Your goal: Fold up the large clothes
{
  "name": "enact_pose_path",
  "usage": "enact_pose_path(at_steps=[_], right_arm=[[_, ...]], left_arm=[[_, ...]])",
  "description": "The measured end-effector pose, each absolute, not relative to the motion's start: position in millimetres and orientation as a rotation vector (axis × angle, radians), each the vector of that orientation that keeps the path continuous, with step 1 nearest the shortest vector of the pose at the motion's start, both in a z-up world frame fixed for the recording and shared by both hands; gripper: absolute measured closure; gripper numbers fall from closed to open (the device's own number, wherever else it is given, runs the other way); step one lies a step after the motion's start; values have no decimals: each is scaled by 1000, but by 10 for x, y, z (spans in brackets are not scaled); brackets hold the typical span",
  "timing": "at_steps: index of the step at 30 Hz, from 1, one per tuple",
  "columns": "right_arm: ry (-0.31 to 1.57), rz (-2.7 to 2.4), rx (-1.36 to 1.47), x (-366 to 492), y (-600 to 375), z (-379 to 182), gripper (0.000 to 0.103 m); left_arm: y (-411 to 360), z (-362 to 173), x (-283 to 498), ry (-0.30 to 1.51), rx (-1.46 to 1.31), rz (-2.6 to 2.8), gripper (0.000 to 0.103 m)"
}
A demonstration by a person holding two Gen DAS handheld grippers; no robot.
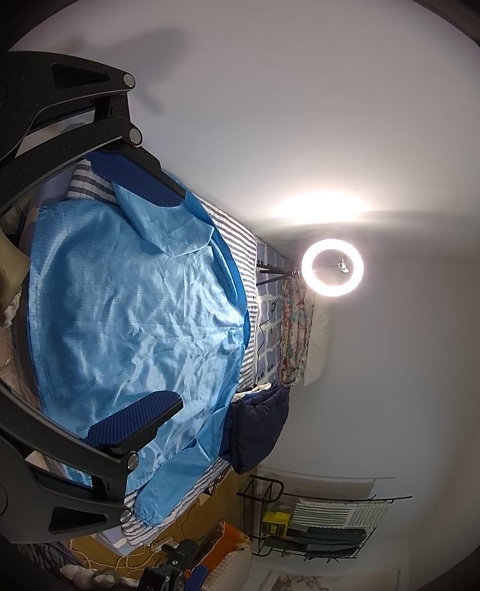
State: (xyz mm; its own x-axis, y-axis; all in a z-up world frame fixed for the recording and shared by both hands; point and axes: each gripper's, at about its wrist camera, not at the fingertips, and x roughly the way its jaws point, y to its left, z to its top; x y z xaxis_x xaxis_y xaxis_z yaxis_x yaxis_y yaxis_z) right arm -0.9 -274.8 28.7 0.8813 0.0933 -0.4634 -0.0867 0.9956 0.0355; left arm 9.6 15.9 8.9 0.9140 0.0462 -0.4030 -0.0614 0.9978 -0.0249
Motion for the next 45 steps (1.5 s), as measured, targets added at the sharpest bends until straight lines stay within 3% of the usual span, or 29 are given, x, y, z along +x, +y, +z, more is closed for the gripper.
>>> enact_pose_path(at_steps=[15, 22, 30, 36, 45], right_arm=[[511, 178, 0, 387, -2422, 247, 0], [525, 320, -38, 794, -2019, 239, 0], [677, 576, 18, 1423, -1360, 25, 15], [827, 703, 43, 1871, -832, -371, 42], [982, 873, 46, 2412, 43, -851, 43]], left_arm=[[475, -139, 111, 442, -41, 118, 3], [867, -464, -10, 501, -98, 175, 30], [1126, -895, 15, 605, -156, 174, 59], [1345, -1126, 158, 660, -227, 176, 72], [1468, -1292, 88, 664, -237, 188, 81]])
